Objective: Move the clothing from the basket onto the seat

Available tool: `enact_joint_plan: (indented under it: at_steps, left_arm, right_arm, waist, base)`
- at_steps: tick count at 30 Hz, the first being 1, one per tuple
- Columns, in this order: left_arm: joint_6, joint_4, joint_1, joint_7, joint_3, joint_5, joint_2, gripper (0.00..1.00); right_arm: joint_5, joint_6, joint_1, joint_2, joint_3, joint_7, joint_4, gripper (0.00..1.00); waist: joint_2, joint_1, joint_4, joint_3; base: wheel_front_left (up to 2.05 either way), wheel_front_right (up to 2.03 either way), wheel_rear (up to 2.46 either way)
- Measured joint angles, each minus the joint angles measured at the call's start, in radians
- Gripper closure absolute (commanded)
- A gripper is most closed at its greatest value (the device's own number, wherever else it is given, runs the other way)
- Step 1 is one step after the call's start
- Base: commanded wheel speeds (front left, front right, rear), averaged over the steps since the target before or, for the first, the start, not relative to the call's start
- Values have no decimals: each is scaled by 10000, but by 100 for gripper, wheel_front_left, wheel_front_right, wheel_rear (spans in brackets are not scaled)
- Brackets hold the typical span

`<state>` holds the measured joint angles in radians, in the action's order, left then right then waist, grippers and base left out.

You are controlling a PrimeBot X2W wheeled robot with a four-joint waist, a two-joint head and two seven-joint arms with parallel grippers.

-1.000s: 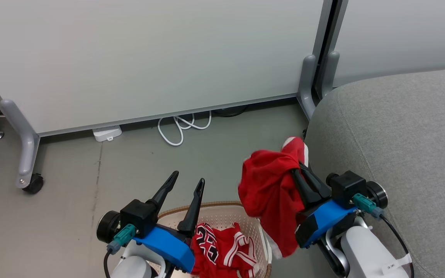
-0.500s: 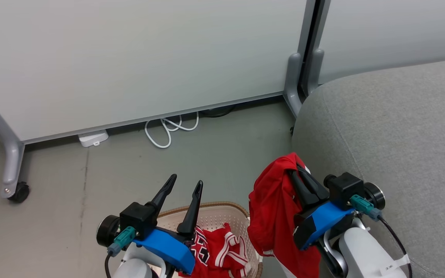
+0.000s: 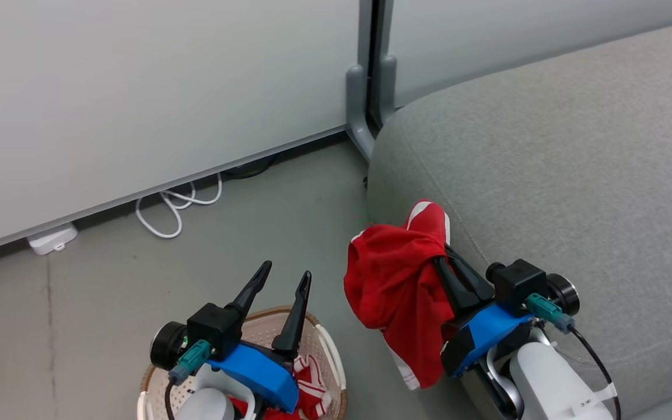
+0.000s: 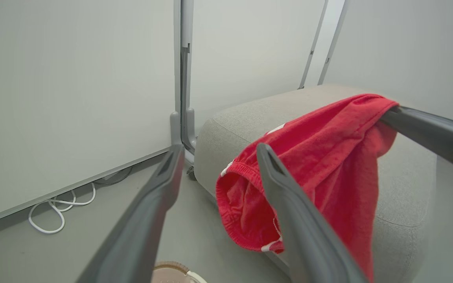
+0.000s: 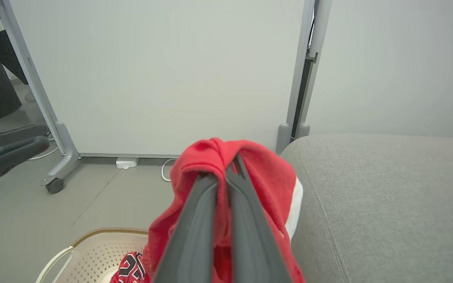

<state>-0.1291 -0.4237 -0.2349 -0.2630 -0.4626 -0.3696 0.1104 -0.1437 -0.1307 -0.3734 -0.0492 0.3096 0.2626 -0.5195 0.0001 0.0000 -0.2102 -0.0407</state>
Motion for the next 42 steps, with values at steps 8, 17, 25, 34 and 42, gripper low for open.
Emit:
enact_joint_plan:
  at_steps: [8,17,25,34,42]
  left_arm:
    - [0,-35,-88,0,-159,-15,23,0]
    - [0,-29,-122,2,-263,-75,90,0]
    - [0,-33,-126,0,-322,-73,105,0]
    - [0,-17,-126,2,-366,-73,125,0]
    - [0,48,-322,0,-368,107,318,0]
  right_arm:
    - [-50,0,-12,0,17,-2,19,100]
    - [-100,0,97,-2,82,0,92,100]
    - [-163,0,153,-2,63,-2,140,100]
    - [-163,0,197,-2,-61,-2,213,100]
    - [-150,0,-375,-6,-278,-2,222,100]
  waist:
    - [0,0,-1171,-128]
    - [0,0,-2259,-190]
    - [0,0,-2859,-168]
    - [0,0,-2950,-206]
    - [-1,0,-2781,-605]
  base:
    - [0,0,0]
    - [0,0,0]
    - [0,0,0]
    - [0,0,0]
    - [0,0,0]
